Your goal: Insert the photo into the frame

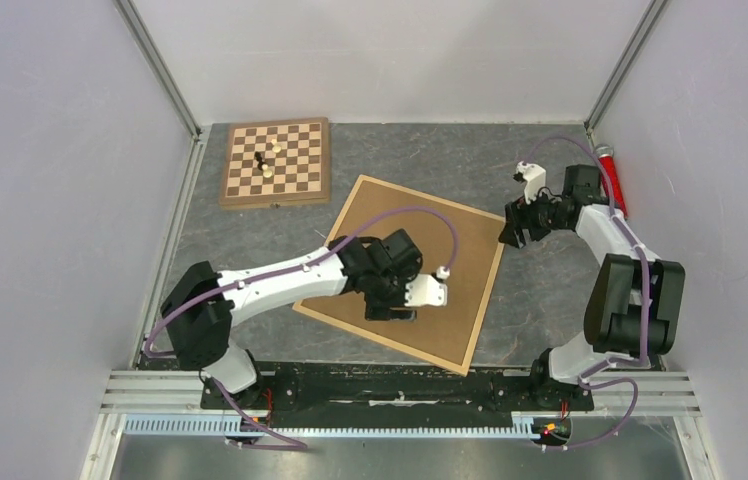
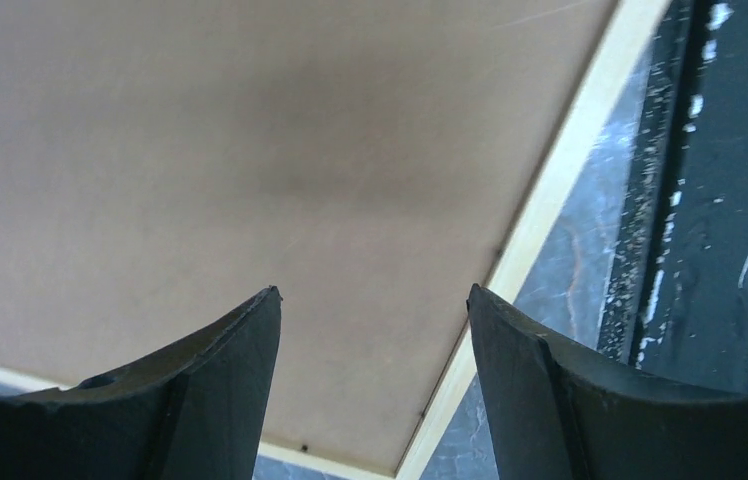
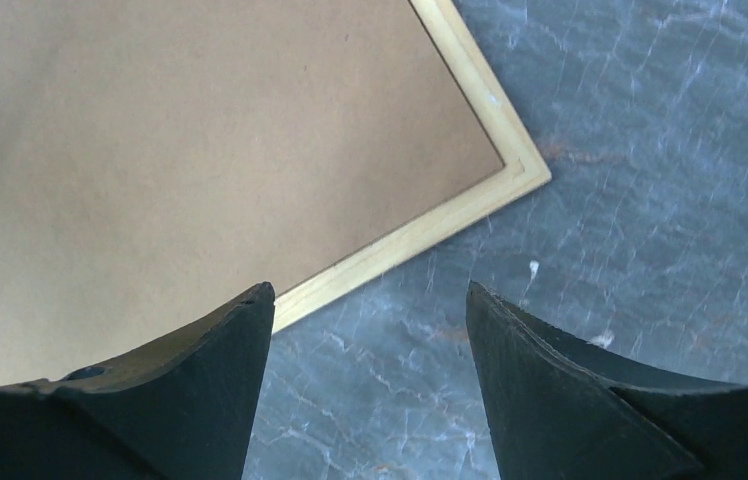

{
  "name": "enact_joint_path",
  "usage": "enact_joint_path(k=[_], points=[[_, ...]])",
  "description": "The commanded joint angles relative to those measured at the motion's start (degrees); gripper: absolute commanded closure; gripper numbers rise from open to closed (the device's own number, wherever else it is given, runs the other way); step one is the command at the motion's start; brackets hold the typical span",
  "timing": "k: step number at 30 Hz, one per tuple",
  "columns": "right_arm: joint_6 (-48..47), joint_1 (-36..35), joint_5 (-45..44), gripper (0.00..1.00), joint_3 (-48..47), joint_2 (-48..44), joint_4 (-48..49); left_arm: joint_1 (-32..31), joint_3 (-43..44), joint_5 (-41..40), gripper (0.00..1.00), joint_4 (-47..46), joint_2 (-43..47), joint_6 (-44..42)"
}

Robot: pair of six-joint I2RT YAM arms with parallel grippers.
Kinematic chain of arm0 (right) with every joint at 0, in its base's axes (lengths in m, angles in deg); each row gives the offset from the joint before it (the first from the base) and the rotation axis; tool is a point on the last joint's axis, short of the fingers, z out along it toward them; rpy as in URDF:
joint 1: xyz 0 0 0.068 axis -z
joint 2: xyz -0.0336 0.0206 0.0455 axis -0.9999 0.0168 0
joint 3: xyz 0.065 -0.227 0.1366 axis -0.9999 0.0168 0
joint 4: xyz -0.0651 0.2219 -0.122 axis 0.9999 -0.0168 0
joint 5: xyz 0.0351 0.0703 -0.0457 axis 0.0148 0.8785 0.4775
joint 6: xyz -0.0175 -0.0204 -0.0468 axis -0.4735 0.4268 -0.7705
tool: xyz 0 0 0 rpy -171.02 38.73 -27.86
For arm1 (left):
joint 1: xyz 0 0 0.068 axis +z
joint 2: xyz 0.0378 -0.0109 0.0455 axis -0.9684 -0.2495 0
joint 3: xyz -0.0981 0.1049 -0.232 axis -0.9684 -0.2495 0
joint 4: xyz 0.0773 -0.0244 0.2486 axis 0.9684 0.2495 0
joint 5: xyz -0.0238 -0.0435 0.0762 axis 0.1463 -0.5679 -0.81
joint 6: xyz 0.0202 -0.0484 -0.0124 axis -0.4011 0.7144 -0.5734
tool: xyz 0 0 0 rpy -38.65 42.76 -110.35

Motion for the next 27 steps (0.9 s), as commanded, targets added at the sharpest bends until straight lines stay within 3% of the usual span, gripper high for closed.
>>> enact_joint_path(k=[1, 10, 18, 27], points=[[1.0, 2.3, 0.1, 0.27, 3.5, -4.2, 1.7, -5.7, 1.3, -0.2, 0.25, -0.6, -2.5, -4.6], [-0.8, 7.2, 1.8, 0.27, 8.2, -6.0, 1.7, -14.9, 1.6, 1.0, 0.25, -4.7, -8.2, -6.0], [-3.1, 10.7, 4.6, 0.27, 9.5, -5.2, 0.8, -19.0, 1.7, -0.6, 0.29, -7.4, -11.9, -5.3], [-4.6, 12.8, 7.0, 0.27, 10.3, -4.6, 0.1, -20.6, 1.6, -2.0, 0.43, -9.0, -14.5, -3.9]])
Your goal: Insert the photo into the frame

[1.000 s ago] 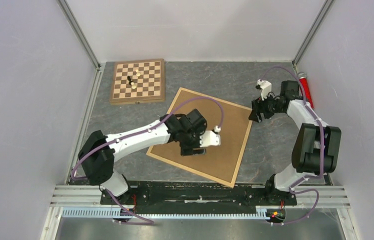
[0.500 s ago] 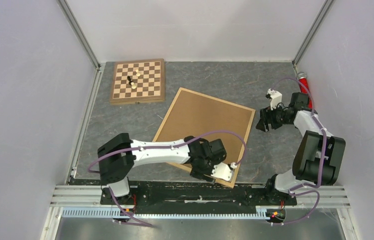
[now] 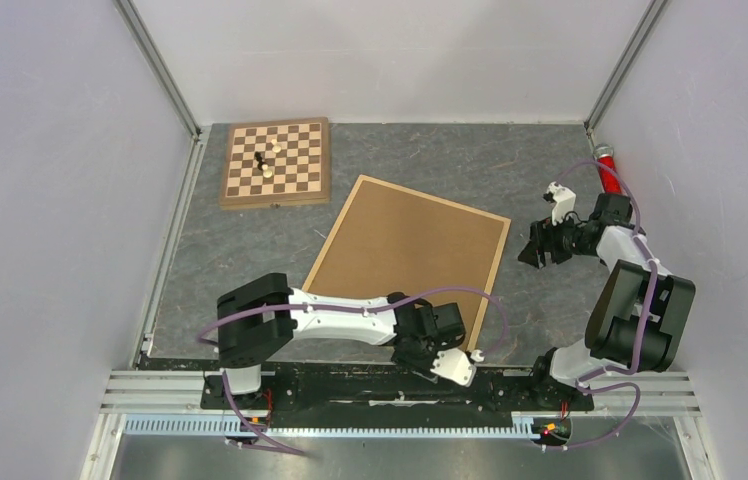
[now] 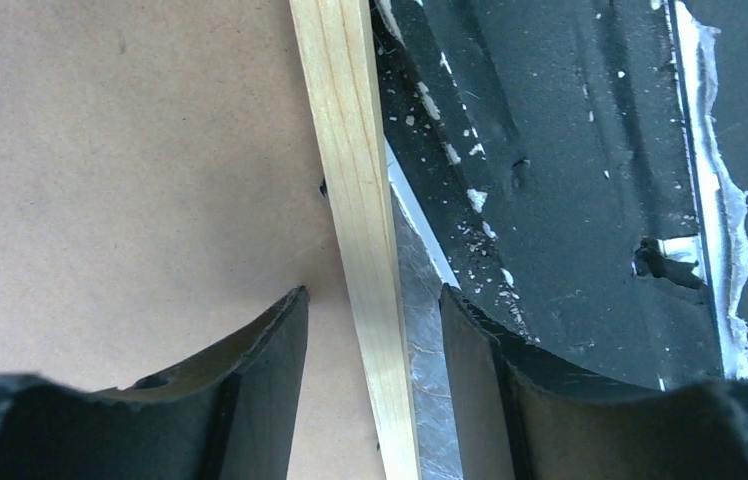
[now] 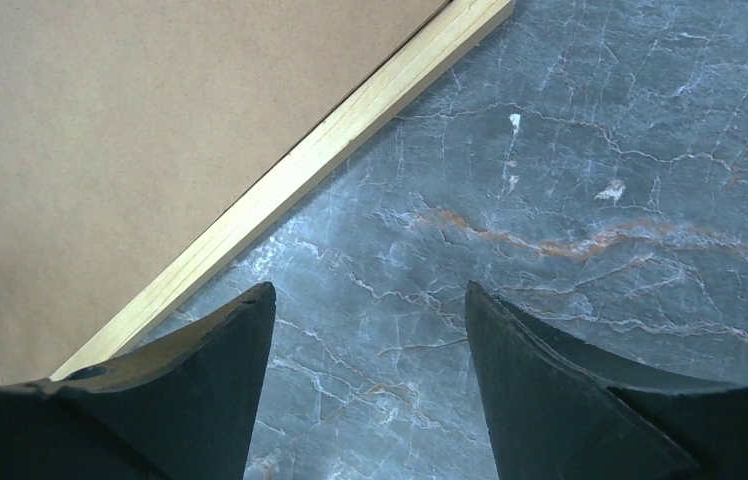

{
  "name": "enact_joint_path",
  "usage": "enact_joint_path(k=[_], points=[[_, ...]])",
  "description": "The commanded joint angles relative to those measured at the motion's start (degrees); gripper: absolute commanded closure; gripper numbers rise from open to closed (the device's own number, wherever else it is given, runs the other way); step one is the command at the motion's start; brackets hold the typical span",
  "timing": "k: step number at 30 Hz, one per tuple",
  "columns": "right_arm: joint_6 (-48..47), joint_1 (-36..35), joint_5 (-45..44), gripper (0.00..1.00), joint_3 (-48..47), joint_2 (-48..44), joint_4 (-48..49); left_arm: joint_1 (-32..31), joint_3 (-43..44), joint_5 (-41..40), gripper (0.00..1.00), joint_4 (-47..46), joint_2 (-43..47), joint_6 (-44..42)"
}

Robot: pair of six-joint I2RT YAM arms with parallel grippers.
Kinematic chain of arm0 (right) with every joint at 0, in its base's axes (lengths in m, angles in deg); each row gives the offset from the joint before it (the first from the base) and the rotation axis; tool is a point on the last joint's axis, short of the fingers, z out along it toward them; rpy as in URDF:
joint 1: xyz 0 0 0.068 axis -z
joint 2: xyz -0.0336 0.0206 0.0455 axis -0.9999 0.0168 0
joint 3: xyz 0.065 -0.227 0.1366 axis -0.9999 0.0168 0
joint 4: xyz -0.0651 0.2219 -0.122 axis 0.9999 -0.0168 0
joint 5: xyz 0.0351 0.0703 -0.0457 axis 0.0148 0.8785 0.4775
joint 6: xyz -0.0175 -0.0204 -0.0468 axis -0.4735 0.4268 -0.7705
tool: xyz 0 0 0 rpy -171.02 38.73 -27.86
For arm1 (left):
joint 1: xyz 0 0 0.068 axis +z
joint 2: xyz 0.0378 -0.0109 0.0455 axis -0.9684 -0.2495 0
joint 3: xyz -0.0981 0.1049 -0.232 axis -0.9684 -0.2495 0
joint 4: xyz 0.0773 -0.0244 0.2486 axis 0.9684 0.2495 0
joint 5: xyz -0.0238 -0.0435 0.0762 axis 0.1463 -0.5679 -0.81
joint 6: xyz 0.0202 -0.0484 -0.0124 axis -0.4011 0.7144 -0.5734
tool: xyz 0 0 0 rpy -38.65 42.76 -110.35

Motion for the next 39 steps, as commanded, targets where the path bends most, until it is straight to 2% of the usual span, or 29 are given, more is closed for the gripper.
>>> enact_joint_path(k=[1, 6, 9, 13, 14, 26, 33, 39], points=[[-1.5, 0.9, 3.1, 0.28, 0.5, -0.3, 0.2, -0.8, 1.6, -0.8, 0.44, -2.3, -1.1, -0.3], [-1.5, 1.0, 4.0, 0.28, 0.8, 0.1, -0.1, -1.5, 1.1, -1.3, 0.57, -2.3, -1.9, 0.0], [-1.7, 1.1, 4.1, 0.28, 0.7, 0.1, -0.2, -1.8, 0.7, -1.3, 0.71, -1.2, -1.3, 0.0], [-1.8, 1.0, 4.4, 0.28, 0.4, 0.3, -0.2, -2.2, -0.4, -1.6, 0.95, 1.0, 0.3, 0.2], [-1.8, 1.0, 4.6, 0.28, 0.3, 0.5, -0.2, -2.3, -0.8, -1.8, 0.98, 1.5, 0.8, 0.2], [-0.2, 0.0, 4.6, 0.28, 0.1, -2.1, 2.1, -2.6, -7.3, -7.5, 0.98, 9.9, 9.5, -6.0], [6.0, -7.0, -2.0, 0.28, 4.4, -8.2, 12.0, -2.6, -12.9, -9.1, 0.98, 13.7, 15.1, -6.7], [10.7, -16.6, -8.0, 0.29, 4.1, -8.2, 20.2, -2.6, -19.9, -9.8, 0.98, 12.4, 19.6, -4.7]])
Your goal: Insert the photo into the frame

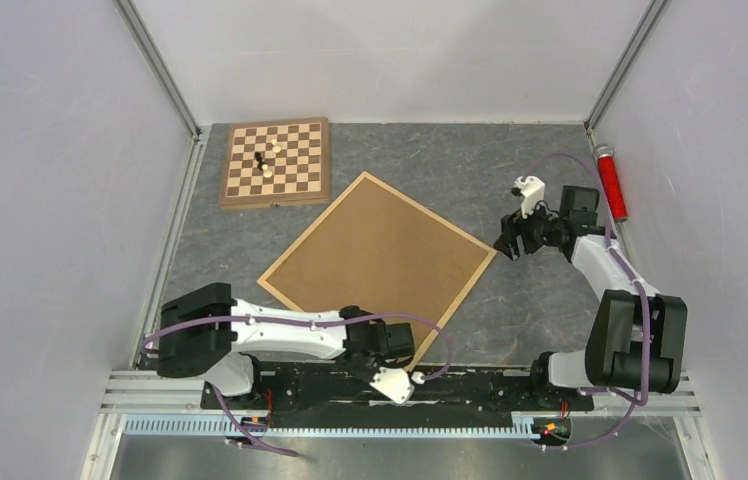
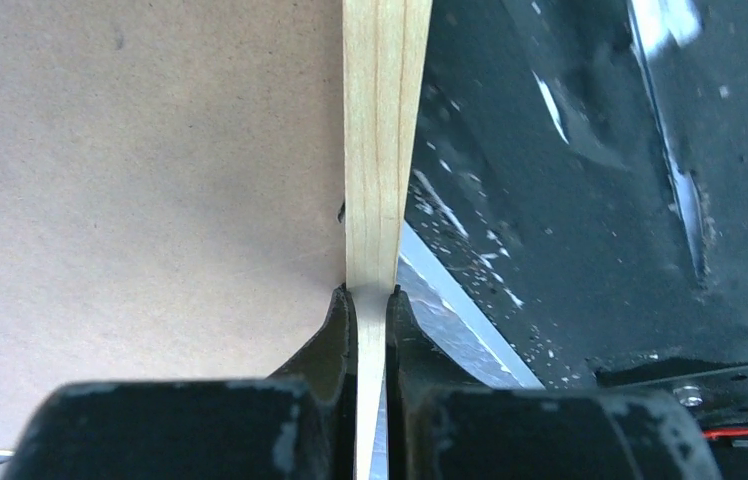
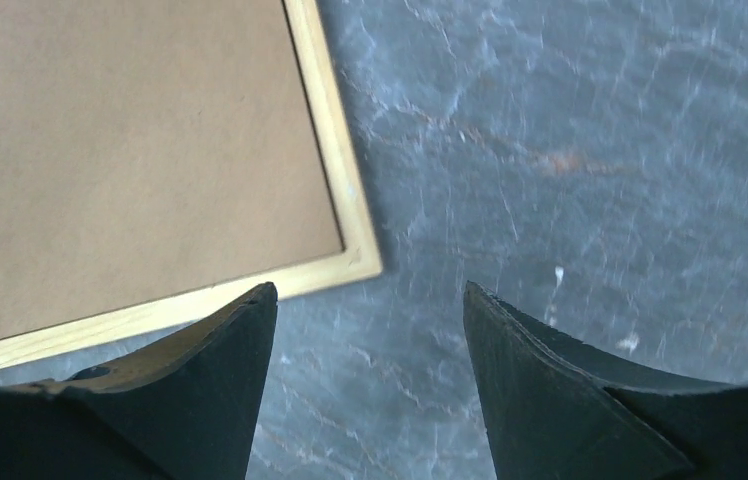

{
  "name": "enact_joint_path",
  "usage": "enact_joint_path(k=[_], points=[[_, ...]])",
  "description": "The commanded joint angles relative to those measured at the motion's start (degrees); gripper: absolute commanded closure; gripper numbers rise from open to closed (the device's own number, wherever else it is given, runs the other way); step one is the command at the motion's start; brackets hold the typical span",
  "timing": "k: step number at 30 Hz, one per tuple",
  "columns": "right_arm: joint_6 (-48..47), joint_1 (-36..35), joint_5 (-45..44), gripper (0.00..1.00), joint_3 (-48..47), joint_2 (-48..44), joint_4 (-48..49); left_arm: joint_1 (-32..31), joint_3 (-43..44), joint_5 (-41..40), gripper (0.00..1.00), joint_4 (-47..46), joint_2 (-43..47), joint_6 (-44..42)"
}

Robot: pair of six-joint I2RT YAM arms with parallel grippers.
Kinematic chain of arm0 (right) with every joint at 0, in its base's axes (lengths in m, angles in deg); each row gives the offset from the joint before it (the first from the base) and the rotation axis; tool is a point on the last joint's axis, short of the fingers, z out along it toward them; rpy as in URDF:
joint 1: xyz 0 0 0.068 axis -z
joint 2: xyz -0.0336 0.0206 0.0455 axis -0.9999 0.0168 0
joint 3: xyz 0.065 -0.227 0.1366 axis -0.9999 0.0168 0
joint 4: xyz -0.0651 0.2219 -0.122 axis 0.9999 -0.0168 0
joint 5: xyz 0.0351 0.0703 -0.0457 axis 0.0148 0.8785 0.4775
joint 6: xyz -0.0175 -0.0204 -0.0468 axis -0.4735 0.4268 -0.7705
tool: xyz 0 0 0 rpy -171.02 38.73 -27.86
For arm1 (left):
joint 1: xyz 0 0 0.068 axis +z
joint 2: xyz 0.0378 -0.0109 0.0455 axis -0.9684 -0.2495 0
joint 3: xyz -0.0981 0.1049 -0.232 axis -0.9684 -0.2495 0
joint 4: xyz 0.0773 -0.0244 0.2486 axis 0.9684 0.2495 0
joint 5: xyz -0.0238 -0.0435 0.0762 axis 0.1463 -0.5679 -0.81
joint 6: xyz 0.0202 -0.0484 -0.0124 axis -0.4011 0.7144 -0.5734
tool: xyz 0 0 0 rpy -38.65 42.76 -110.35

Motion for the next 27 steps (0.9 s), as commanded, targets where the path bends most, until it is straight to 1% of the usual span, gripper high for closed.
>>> enact_joint_path(k=[1, 3, 5, 8, 11, 12, 13, 14, 20, 27], points=[[4.8, -6.2, -5.3, 0.29, -0.4, 0.0, 9.4, -0.4, -3.8, -1.0, 0.96, 2.2, 4.8, 0.7], [5.2, -9.4, -6.5, 0.29, -1.7, 2.1, 10.5, -0.5, -5.0, -0.8, 0.91, 1.9, 6.6, 1.9], [5.4, -13.1, -7.4, 0.29, -3.9, 5.1, 10.5, -0.5, -6.7, -1.5, 0.80, 0.9, 8.3, 2.8], [6.5, -16.7, -7.7, 0.30, -6.5, 9.5, 10.8, -0.5, -8.4, -5.2, 0.69, -1.1, 9.6, 4.5], [7.2, -20.9, -9.1, 0.30, -9.1, 12.8, 10.9, 0.0, -9.5, -8.9, 0.53, -3.5, 12.3, 5.7], [7.4, -22.1, -9.7, 0.30, -10.1, 13.6, 11.0, 0.4, -9.8, -9.9, 0.45, -4.2, 13.3, 5.9], [7.7, -23.0, -10.1, 0.30, -11.1, 14.6, 11.0, 1.0, -9.8, -10.7, 0.28, -4.7, 14.0, 6.0], [8.1, -24.1, -10.5, 0.30, -12.3, 15.7, 10.9, 1.8, -9.8, -11.2, 0.21, -5.1, 14.9, 6.3], [9.7, -28.3, -12.0, 0.32, -20.1, 22.3, 9.1, 5.7, -10.7, -13.3, 0.18, -5.2, 18.9, 6.7], [11.8, -30.3, -12.5, 0.32, -25.9, 28.3, 7.3, 14.9, -15.5, -15.6, 0.17, -6.2, 24.3, 2.9]])
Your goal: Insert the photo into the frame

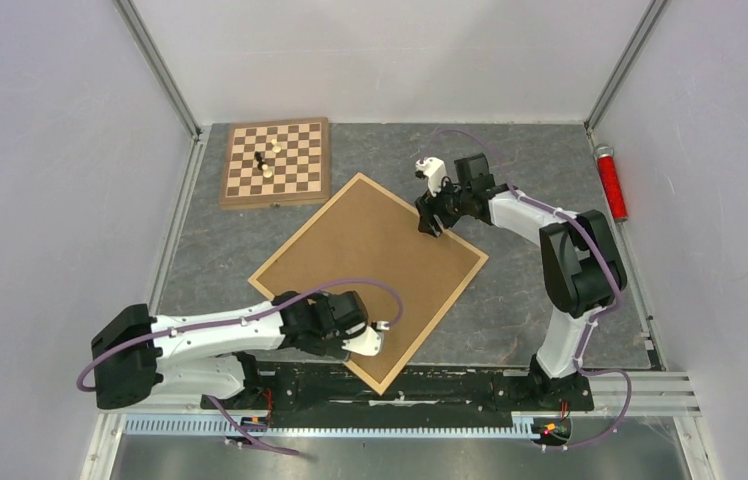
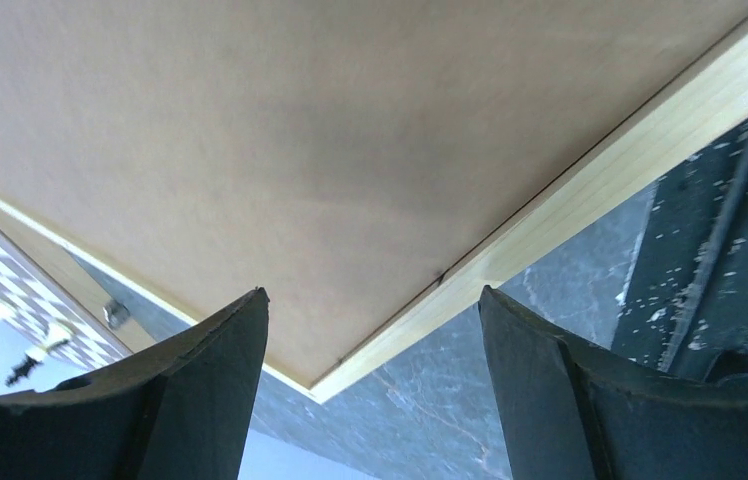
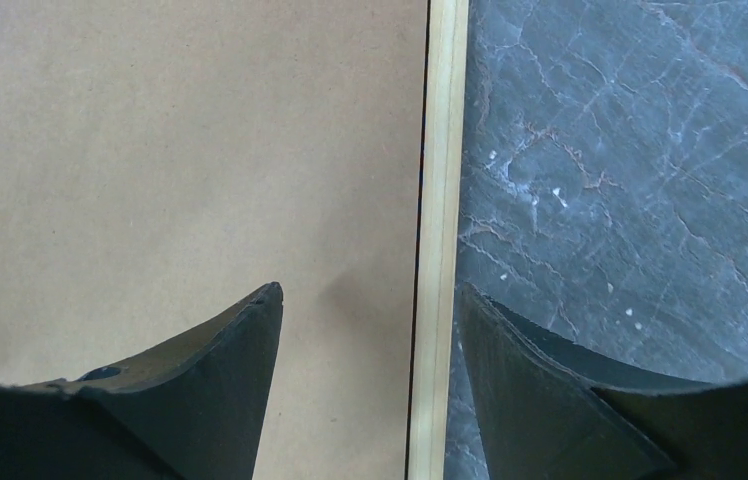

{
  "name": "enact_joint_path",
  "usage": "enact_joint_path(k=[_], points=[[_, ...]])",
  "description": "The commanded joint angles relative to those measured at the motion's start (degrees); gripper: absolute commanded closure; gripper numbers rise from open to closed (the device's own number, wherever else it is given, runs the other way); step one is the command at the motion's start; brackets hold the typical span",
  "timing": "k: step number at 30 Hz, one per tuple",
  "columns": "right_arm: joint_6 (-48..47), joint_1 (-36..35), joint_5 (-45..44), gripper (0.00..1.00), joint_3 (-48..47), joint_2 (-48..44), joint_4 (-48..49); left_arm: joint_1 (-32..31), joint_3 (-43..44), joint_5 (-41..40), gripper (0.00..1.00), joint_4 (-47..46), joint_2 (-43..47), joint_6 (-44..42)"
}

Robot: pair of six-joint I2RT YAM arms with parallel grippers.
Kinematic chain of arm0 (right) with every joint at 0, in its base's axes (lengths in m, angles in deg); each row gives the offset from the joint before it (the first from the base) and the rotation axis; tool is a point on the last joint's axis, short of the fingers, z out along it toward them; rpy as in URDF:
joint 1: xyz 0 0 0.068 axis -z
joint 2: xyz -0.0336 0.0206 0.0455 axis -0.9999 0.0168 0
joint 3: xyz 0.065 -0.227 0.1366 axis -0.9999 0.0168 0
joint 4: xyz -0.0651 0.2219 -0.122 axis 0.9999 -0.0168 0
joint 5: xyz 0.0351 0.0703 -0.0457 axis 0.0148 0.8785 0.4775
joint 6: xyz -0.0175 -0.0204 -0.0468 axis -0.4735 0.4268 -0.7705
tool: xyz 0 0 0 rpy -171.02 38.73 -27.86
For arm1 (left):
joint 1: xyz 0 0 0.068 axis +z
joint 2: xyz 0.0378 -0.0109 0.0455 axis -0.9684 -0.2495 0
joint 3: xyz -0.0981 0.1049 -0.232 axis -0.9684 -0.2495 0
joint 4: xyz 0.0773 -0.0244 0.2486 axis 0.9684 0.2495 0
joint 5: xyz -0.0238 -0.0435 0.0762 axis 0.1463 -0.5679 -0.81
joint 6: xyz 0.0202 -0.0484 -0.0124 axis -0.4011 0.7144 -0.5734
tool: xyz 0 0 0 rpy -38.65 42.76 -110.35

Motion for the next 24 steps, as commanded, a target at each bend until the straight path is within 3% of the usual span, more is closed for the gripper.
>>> enact_joint_path(k=[1, 12, 24], points=[[2.1, -1.2, -0.9, 0.32, -4.5, 2.9, -1.3, 4.5, -2.6, -2.3, 0.16, -1.6, 3.3, -2.5], [2.3, -2.6, -1.2, 0.33, -5.9, 5.9, -1.8, 9.0, -10.3, -5.3, 0.15, -8.4, 4.1, -6.9], [2.2, -3.2, -0.4, 0.35, -4.9, 6.9, -2.1, 9.6, -11.0, -5.8, 0.14, -12.3, 2.8, -7.5]])
